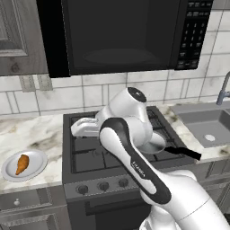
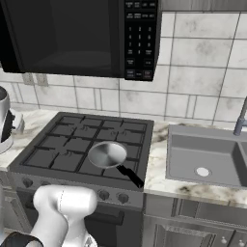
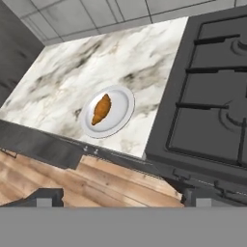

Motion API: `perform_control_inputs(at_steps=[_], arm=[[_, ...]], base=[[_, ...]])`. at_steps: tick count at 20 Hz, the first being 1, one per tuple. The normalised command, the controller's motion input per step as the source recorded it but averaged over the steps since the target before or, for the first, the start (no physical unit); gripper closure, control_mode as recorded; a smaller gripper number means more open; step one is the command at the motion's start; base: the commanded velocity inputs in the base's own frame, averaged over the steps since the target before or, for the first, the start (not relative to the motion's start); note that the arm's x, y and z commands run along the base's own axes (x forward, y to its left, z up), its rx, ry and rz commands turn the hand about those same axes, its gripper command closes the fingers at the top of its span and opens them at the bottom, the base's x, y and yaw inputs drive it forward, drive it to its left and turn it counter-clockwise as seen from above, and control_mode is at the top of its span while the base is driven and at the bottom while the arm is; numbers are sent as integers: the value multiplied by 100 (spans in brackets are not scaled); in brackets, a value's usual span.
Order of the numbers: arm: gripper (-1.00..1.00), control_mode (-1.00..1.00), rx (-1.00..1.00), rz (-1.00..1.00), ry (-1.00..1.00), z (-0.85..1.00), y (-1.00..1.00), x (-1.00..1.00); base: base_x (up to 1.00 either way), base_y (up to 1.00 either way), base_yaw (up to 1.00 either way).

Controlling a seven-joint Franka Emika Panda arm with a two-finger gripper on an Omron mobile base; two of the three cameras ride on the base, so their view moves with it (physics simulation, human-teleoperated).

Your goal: Pick the croissant and place it on the pan. Then turn on the stove to warm the croissant.

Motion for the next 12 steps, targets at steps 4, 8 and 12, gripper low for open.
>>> perform_control_inputs(at_steps=[4, 8, 12], arm=[[-100, -100, 9, 8, 5, 0, 47, 0], [-100, -100, 9, 6, 3, 0, 37, 0], [-100, -100, 2, 4, 4, 0, 38, 0]], base=[[0, 0, 0], [0, 0, 0], [0, 0, 0]])
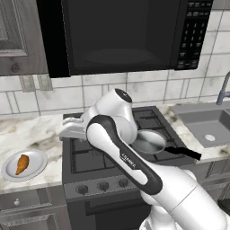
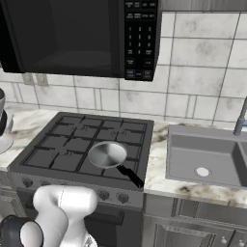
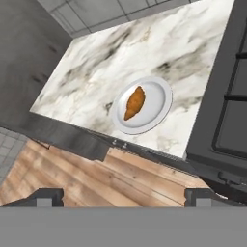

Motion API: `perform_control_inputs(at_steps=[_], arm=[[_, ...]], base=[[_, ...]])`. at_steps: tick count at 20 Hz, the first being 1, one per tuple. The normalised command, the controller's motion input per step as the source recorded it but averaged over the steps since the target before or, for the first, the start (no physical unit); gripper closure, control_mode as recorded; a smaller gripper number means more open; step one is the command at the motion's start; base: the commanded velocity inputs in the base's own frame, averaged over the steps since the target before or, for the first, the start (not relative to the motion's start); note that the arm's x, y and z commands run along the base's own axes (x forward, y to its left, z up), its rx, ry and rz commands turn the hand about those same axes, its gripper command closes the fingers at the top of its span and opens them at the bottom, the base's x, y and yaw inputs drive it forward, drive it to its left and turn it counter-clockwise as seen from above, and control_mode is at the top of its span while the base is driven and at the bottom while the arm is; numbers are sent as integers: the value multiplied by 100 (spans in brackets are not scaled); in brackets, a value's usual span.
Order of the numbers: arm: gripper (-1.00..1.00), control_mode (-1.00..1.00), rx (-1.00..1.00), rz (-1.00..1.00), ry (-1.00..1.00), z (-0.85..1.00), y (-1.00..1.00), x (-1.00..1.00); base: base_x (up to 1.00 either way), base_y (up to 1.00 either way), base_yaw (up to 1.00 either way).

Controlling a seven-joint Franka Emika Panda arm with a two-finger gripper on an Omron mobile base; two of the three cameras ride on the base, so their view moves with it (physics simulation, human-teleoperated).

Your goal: Pick the croissant and place it on the pan. Then turn on the stove to warm the croissant.

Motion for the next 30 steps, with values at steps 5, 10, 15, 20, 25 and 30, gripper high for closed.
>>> perform_control_inputs(at_steps=[5, 10, 15, 20, 25, 30], arm=[[-100, -100, -2, 1, 6, -3, 41, 0], [-100, -100, -4, 0, 9, -5, 37, 0], [-100, -100, -2, 0, 8, -16, 21, 7], [-100, -100, -4, 0, 5, -19, 6, 12], [-100, -100, -9, -3, 4, -28, 0, 7], [-100, -100, -11, -3, 0, -21, 10, 1]], base=[[0, 0, 0], [0, 0, 0], [0, 0, 0], [0, 0, 0], [0, 0, 0], [0, 0, 0]])
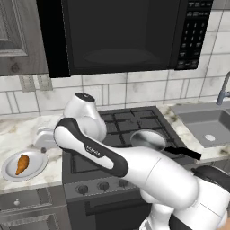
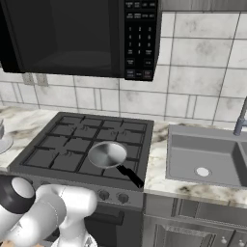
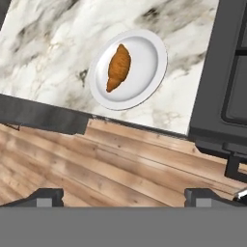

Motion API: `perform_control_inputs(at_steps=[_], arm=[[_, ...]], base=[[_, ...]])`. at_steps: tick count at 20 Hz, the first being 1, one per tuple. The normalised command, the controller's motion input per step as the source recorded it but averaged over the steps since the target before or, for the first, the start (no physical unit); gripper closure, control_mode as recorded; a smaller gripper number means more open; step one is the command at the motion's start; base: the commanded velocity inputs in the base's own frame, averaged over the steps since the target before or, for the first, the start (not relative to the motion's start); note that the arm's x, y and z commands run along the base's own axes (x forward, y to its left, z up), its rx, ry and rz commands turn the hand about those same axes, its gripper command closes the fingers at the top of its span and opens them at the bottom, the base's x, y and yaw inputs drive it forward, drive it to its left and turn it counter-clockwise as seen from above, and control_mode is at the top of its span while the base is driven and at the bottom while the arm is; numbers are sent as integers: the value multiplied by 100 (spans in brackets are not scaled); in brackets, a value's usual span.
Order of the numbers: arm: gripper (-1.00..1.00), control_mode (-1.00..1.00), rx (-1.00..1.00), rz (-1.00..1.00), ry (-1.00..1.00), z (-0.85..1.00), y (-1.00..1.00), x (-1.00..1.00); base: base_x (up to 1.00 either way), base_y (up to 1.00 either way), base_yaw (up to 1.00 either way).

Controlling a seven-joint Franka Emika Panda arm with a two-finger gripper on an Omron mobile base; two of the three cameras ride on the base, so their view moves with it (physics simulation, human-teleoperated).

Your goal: Pick the croissant and place it on the pan. Then turn on the stove to warm the croissant.

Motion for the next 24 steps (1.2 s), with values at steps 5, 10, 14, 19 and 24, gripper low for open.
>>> perform_control_inputs(at_steps=[5, 10, 14, 19, 24], arm=[[-100, -100, -7, -2, 0, -17, 15, 0], [-100, -100, 0, 0, 0, -8, 8, 0], [-100, -100, 0, 0, 0, -5, 4, 2], [-100, -100, 0, 0, 0, -5, 5, 10], [-100, -100, -3, 0, 0, -10, 10, 15]], base=[[0, 0, 0], [0, 0, 0], [0, 0, 0], [0, 0, 0], [0, 0, 0]])
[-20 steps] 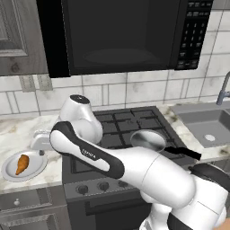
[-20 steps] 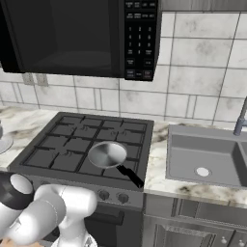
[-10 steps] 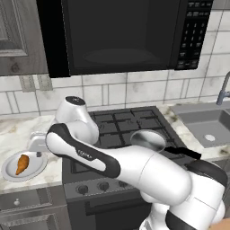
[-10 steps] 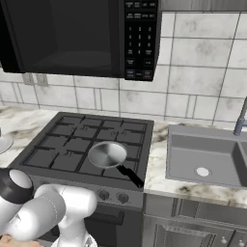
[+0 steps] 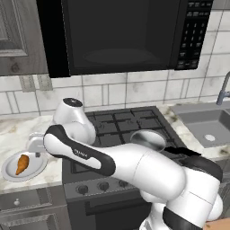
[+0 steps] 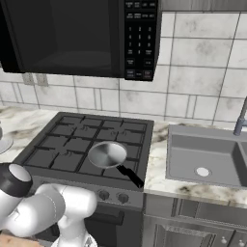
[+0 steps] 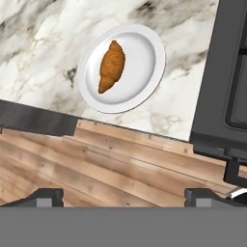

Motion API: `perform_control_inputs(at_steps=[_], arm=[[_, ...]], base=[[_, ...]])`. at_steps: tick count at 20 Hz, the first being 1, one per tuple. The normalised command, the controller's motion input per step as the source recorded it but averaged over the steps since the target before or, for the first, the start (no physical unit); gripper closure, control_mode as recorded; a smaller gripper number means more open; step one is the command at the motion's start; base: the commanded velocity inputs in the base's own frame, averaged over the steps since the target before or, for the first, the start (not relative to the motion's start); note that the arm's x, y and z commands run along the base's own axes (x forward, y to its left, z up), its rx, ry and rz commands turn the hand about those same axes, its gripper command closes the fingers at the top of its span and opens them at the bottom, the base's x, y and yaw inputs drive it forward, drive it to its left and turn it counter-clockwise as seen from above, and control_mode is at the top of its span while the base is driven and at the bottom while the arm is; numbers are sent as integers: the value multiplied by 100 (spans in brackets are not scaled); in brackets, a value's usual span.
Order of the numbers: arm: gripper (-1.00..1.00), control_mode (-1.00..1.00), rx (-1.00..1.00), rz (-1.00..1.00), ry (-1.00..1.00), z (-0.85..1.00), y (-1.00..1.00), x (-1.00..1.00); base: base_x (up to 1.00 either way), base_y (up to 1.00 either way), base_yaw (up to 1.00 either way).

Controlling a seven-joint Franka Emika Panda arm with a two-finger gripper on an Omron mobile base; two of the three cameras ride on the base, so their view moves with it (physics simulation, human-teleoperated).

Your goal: Pick the croissant and place it on the pan. Then turn on the stove to warm the croissant.

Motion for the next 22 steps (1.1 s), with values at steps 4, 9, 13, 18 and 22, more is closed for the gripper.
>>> perform_control_inputs(at_steps=[4, 9, 13, 18, 22], arm=[[-100, -100, -8, -1, 0, -13, 19, 29], [-100, -100, -7, -1, 0, -10, 20, 22], [-100, -100, -5, -1, 0, -9, 19, 18], [-100, -100, -1, 0, 0, -11, 21, 16], [-100, -100, 0, 0, 0, -13, 16, 14]], base=[[0, 0, 0], [0, 0, 0], [0, 0, 0], [0, 0, 0], [0, 0, 0]])
